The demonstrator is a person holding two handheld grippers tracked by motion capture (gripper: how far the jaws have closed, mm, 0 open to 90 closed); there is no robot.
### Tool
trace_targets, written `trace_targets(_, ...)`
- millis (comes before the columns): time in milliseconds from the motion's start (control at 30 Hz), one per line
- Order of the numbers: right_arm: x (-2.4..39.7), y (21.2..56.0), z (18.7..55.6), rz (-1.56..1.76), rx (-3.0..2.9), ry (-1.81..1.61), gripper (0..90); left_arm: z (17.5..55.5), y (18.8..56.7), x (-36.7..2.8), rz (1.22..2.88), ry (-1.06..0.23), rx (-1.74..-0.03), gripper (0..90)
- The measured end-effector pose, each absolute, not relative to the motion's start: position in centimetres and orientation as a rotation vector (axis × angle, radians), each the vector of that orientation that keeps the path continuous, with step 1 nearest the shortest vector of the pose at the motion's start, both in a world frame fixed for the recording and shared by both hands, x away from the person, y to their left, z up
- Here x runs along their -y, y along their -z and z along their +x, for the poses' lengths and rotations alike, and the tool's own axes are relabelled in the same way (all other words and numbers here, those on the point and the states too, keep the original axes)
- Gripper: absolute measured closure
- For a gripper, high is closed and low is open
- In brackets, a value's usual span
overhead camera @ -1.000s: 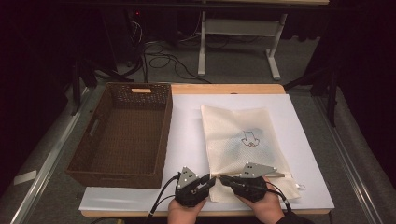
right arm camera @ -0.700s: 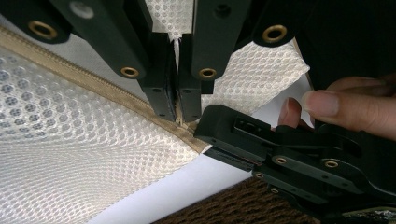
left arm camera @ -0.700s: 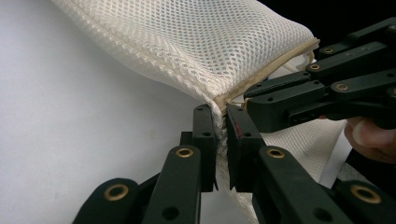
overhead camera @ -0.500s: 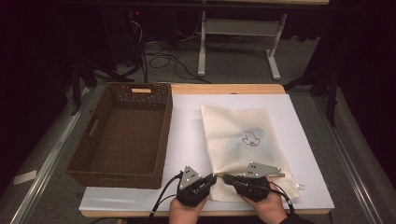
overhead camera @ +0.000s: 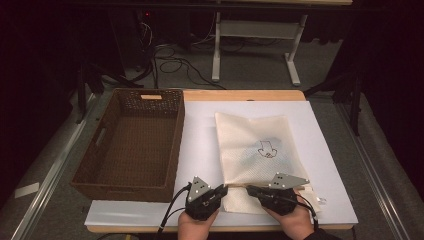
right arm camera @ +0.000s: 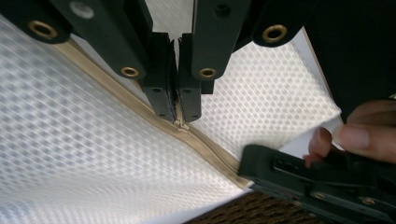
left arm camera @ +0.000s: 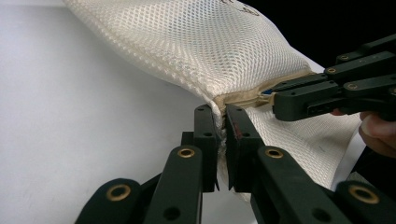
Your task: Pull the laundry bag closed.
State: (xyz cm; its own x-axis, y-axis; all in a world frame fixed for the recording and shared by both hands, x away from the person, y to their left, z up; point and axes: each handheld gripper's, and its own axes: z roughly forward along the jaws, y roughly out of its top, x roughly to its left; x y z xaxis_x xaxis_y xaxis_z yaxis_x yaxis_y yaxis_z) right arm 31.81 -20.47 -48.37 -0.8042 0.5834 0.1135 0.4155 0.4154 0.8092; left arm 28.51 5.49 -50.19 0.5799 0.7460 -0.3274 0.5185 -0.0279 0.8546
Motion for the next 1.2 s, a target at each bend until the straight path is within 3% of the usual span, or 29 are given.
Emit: trace_targets(1200, 30.4, 49.1, 32.0, 1.088, -2.427, -1.201, 88.0, 29.5, 50.8, -5.8, 1.806, -0.263, -1.102, 83.9)
